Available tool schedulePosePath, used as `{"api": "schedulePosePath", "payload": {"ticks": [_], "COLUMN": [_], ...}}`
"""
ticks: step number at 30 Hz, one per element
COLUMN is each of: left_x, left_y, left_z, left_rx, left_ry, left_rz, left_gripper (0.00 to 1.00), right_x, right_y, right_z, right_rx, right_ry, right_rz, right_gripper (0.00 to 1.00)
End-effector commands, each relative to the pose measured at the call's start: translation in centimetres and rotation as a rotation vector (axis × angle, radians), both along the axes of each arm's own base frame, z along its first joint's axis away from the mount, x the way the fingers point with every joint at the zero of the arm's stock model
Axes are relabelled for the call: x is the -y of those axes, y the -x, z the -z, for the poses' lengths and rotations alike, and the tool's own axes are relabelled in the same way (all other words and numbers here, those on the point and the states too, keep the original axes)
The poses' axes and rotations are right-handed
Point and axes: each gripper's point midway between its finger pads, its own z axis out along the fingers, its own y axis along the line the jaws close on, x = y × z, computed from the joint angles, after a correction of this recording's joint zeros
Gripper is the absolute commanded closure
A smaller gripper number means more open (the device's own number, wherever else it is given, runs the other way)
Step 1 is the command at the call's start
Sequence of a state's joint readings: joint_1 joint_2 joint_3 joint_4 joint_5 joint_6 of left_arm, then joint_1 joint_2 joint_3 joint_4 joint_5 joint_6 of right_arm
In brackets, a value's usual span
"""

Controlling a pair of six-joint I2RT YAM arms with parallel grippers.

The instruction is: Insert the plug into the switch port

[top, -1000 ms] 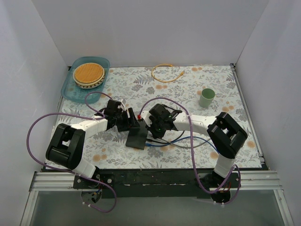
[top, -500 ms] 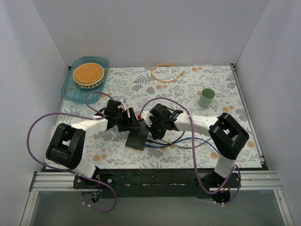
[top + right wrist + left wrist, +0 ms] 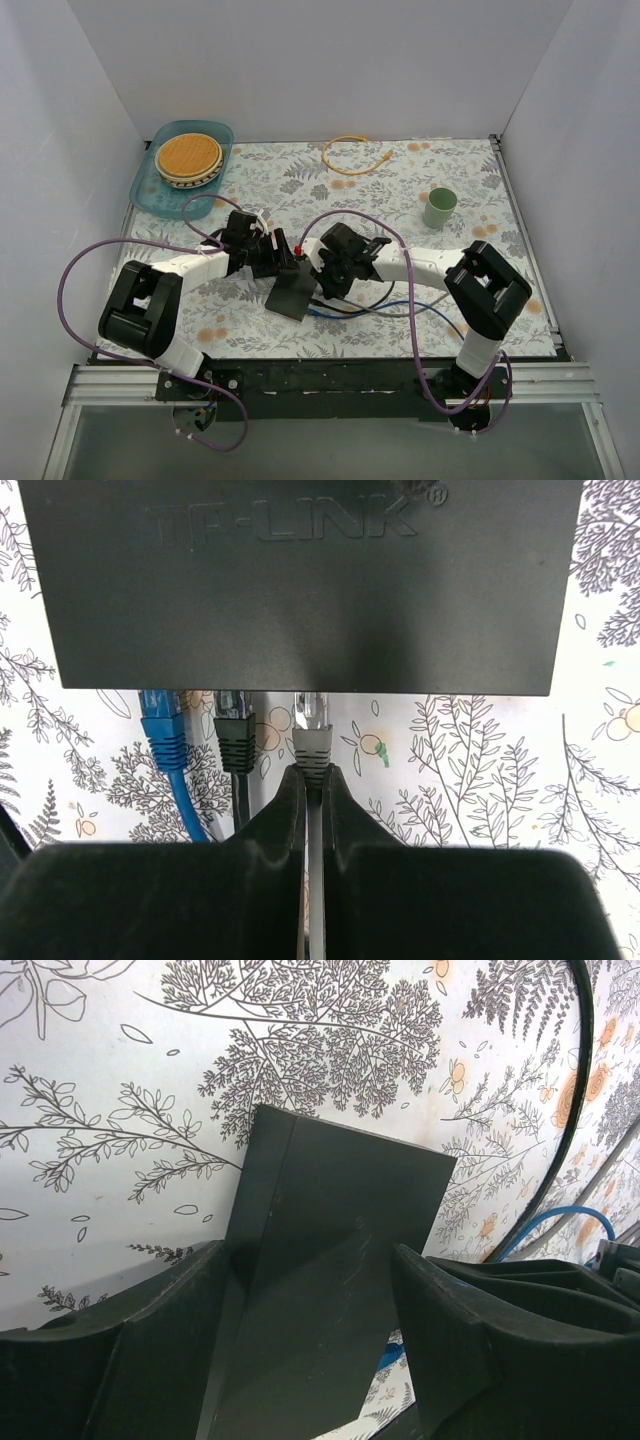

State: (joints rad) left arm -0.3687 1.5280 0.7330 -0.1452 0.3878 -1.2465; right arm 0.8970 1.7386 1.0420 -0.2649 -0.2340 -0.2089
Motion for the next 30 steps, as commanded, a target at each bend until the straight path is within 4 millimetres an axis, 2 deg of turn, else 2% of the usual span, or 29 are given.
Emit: {"api": "schedulePosePath", "payload": {"ticks": [1, 19, 30], "left_x": [1.7, 2.6, 3.2], "left_y": [0.1, 2.1, 3.1], "left_z": [-1.9, -1.4, -0.9], "left_rx": [0.036, -0.012, -0.037], "left_ry": [0.085, 0.114, 0.096], "left_rz": [0.066, 0.102, 0.062], "left_gripper": [0.37, 0.53, 0.55], "right_x": [-2.7, -4.4, -5.8], "right_y": [-1.5, -2.7, -3.4], "right_z": [-1.9, -3.3, -5.7], "right_rx": [0.07, 0.068, 0.046], "right_ry": [-0.14, -0.237, -0.299], "right_rz": [0.017, 0.129, 0.188], "right_gripper": [0.99, 0.99, 0.99]}}
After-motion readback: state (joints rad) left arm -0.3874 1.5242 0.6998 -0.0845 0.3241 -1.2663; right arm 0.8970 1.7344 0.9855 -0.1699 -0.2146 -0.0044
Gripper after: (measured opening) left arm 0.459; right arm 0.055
